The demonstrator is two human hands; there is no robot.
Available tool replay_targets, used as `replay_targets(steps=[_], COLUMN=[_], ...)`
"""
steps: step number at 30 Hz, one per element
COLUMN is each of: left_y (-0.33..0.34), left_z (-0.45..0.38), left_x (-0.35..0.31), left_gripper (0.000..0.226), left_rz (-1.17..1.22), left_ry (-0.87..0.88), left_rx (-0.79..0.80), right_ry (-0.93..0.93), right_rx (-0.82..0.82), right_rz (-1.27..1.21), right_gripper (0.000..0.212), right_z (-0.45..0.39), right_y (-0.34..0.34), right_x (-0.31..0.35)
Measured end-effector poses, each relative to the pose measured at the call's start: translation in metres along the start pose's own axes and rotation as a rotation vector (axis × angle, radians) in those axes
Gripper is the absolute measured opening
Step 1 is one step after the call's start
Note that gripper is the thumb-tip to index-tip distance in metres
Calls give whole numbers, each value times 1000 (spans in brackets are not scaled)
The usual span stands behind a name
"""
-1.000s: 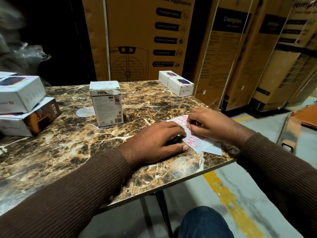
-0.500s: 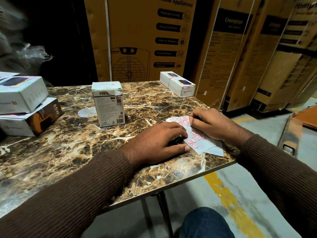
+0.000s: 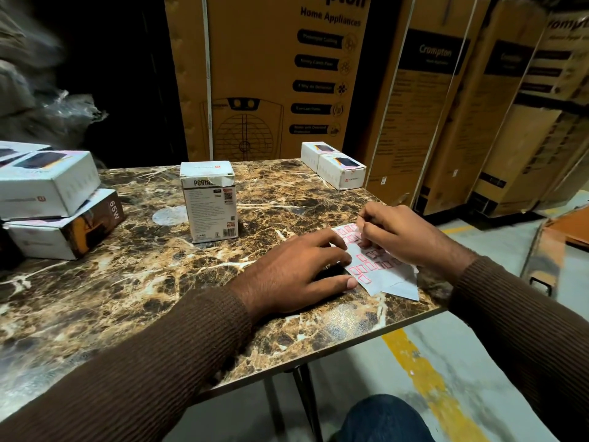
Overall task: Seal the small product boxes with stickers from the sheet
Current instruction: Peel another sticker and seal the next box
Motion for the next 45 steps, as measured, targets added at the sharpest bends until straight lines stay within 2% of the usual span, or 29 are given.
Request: replay_targets(steps=[6, 9, 12, 16, 18, 21, 24, 27, 32, 45], left_y=[-9, -21, -48, -113, -147, -180, -186, -177, -169, -163], left_z=[3, 4, 6, 18, 28, 41, 51, 59, 62, 64], left_x=[1, 4, 13, 37, 58, 102, 134, 143, 143, 144], left_gripper=[48, 42, 34, 26, 27, 45, 63, 53, 34, 26], left_rz=[102, 129, 90, -14, -89, -119, -121, -81, -70, -84], left_ry=[-26, -34, -33, -47, -78, -155, -227, -219, -264, -300], left_rx=[-77, -173, -325, -559, -619, -550, -442, -453, -570, -602], right_ry=[-17, -57, -133, -235, -268, -333, -402, -476, -500, -570], right_rx=[24, -16, -113, -322, -391, -478, -521, -547, -560, -667], right_rz=[46, 56, 3, -148, -224, -305, -280, -151, -62, 121], right_gripper=[14, 15, 15, 13, 13, 11, 11, 12, 14, 13], right_z=[-1, -3, -8, -17, -26, -42, -59, -69, -70, -65], right_y=[-4, -7, -11, -12, -7, -1, 9, 27, 46, 48], right_x=[9, 19, 37, 78, 103, 143, 180, 204, 208, 217])
Point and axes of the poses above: each hand's wrist, its own z-axis away from the middle knuckle, its own y-axis out of the palm, x = y × z, the point moved 7 cm from there along -z, towards the middle knuckle, and after that the axes turned 11 degrees about -x, right-handed, at the moved point
